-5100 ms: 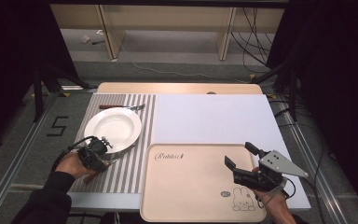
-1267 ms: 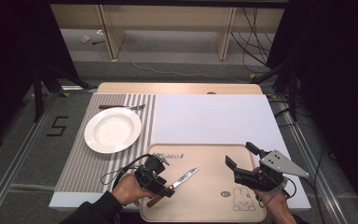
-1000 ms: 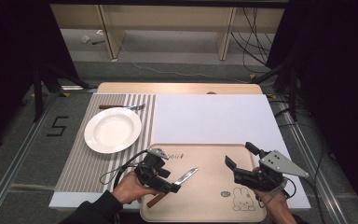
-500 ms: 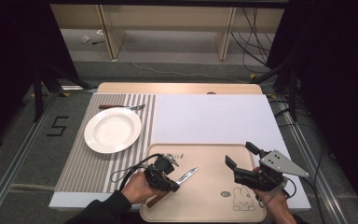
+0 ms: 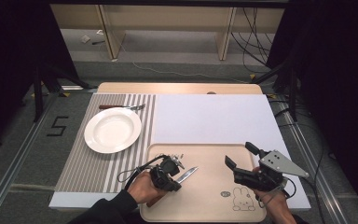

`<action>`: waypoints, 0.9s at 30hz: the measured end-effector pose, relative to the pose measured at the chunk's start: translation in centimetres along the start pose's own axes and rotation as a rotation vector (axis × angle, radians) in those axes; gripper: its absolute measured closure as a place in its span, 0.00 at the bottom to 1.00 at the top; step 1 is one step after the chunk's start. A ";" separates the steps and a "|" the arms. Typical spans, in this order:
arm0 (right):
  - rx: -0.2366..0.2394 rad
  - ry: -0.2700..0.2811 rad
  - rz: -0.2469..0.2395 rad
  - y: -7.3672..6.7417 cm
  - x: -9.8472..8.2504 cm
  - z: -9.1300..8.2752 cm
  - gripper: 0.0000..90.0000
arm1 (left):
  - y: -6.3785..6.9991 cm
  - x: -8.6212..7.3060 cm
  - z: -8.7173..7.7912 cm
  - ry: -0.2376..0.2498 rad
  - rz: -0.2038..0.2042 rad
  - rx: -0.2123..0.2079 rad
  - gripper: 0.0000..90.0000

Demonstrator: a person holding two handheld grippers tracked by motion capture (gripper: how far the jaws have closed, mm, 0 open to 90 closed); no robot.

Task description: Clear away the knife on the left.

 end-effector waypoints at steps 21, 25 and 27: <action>0.003 0.002 -0.004 0.0 0.0 0.0 0.18 | -2.3 -0.7 -1.2 -0.008 -0.038 0.071 1.00; 0.004 0.004 -0.002 0.0 0.0 0.0 0.18 | -2.6 -0.6 -1.2 -0.004 -0.043 0.086 1.00; 0.004 0.003 -0.003 0.0 0.0 0.0 0.18 | -2.7 -0.4 -1.1 -0.003 -0.049 0.088 1.00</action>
Point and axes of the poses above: each handheld gripper's, and its own axes: z roughly forward along the jaws, x roughly out of its top, y roughly to its right, the point moved 3 cm from there along z, roughly forward along the jaws, and after that the axes turned 1 degree about -z, right-handed, at the moved point
